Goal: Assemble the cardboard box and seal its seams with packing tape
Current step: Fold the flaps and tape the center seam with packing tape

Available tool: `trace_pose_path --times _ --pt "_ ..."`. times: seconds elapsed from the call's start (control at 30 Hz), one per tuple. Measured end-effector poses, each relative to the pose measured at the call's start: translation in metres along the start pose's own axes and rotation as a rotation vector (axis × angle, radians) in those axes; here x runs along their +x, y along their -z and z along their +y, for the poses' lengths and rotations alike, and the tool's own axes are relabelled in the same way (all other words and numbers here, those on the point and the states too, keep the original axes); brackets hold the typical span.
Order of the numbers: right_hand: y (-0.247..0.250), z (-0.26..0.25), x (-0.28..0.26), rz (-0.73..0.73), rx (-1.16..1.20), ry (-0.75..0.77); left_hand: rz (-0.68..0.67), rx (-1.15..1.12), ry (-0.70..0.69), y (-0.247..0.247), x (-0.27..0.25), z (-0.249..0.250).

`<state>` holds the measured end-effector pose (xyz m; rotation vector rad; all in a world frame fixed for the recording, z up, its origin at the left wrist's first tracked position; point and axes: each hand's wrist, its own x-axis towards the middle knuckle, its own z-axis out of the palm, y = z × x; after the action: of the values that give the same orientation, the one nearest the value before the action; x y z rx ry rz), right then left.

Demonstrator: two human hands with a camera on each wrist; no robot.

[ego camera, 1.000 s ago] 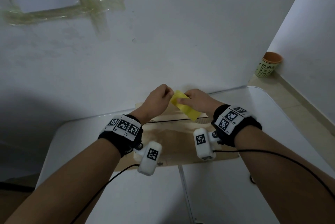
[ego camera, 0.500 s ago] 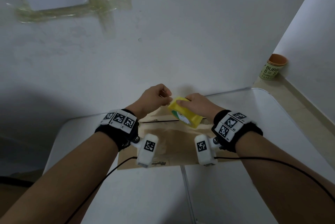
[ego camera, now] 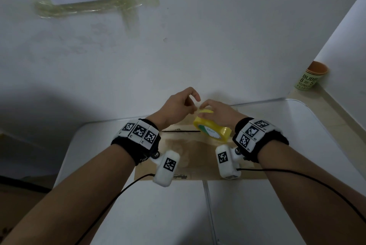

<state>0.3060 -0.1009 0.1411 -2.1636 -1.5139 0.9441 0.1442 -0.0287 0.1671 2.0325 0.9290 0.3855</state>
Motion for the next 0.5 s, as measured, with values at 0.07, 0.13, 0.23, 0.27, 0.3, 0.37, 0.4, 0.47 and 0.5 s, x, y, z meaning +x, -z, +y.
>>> trace_pose_path --times 0.07,0.13,0.23,0.27,0.3,0.37,0.4,0.47,0.5 --pt "-0.002 -0.003 0.001 0.026 0.131 0.03 0.047 -0.083 0.059 0.007 0.001 -0.007" --pt "-0.006 -0.008 0.001 0.065 0.214 0.03 0.078 -0.141 0.106 0.012 0.001 -0.015" --pt "-0.013 -0.014 0.003 0.004 0.256 0.017 0.05 -0.12 0.094 0.014 0.0 -0.023" --pt "-0.016 -0.015 0.005 -0.022 0.26 0.008 0.03 -0.1 0.079 0.014 -0.001 -0.024" --pt "-0.018 -0.015 0.008 -0.026 0.264 -0.001 0.021 -0.077 0.063 0.014 -0.001 -0.027" --pt "-0.018 -0.017 0.012 0.053 0.314 -0.029 0.062 -0.025 0.049 0.015 0.0 -0.036" --pt "-0.018 -0.018 0.015 0.115 0.33 -0.039 0.1 0.033 0.051 0.016 0.0 -0.043" --pt "-0.017 -0.02 0.024 0.2 0.343 -0.018 0.098 0.219 0.093 0.016 0.002 -0.059" --pt "-0.017 -0.021 0.028 0.215 0.356 -0.009 0.028 0.321 0.137 0.015 0.002 -0.069"
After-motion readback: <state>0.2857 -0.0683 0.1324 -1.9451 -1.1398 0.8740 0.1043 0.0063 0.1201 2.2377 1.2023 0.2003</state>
